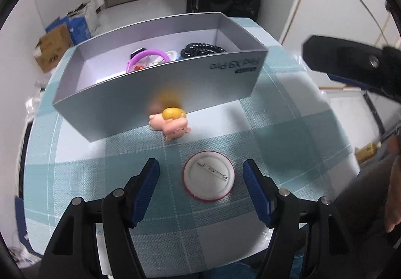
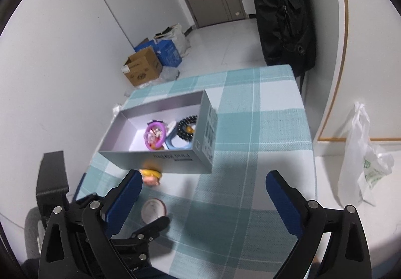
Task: Organize jewelry
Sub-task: 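Grasp the white round badge on the table with the left tool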
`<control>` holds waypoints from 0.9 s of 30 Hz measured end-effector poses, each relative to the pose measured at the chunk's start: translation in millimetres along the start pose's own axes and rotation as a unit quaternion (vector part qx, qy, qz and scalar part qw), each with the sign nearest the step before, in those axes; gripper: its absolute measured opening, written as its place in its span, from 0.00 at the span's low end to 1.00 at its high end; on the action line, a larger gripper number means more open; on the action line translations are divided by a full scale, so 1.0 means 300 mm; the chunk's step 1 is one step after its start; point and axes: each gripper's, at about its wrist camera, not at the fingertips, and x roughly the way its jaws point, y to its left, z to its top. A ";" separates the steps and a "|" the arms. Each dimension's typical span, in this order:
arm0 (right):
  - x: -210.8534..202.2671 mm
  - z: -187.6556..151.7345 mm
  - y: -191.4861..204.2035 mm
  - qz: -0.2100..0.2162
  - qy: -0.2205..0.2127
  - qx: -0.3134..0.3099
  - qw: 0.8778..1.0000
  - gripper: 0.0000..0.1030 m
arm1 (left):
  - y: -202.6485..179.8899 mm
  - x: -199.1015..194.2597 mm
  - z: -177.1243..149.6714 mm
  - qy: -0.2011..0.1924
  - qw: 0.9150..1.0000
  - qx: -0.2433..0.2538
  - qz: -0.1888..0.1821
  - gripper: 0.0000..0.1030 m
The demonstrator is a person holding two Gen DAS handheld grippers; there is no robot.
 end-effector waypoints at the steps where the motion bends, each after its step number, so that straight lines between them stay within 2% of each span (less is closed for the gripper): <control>1: 0.000 -0.001 -0.003 -0.001 0.000 0.001 1.000 0.97 | -0.010 -0.004 -0.003 0.000 1.000 0.007 0.006 0.63; 7: -0.024 0.005 -0.033 0.000 -0.012 0.024 1.000 0.97 | -0.018 -0.015 -0.005 0.001 1.000 0.010 0.003 0.62; 9: -0.023 0.005 -0.039 -0.004 -0.011 0.028 1.000 0.97 | -0.018 -0.009 0.000 0.001 1.000 0.013 -0.003 0.53; 10: -0.020 0.004 -0.040 -0.004 -0.009 0.030 0.999 0.97 | -0.022 -0.015 0.001 -0.002 1.000 0.018 -0.008 0.35; 15: -0.021 0.002 -0.023 -0.009 -0.009 0.019 1.000 0.97 | -0.027 -0.006 0.000 0.001 1.000 0.025 -0.017 0.36; 19: -0.016 0.000 -0.012 -0.014 -0.010 0.008 1.000 0.97 | -0.012 -0.012 0.006 0.002 0.999 0.002 -0.036 0.36; 27: 0.036 -0.021 -0.005 -0.020 0.021 -0.001 1.000 0.97 | 0.057 -0.094 0.028 -0.043 0.998 -0.024 -0.047 0.36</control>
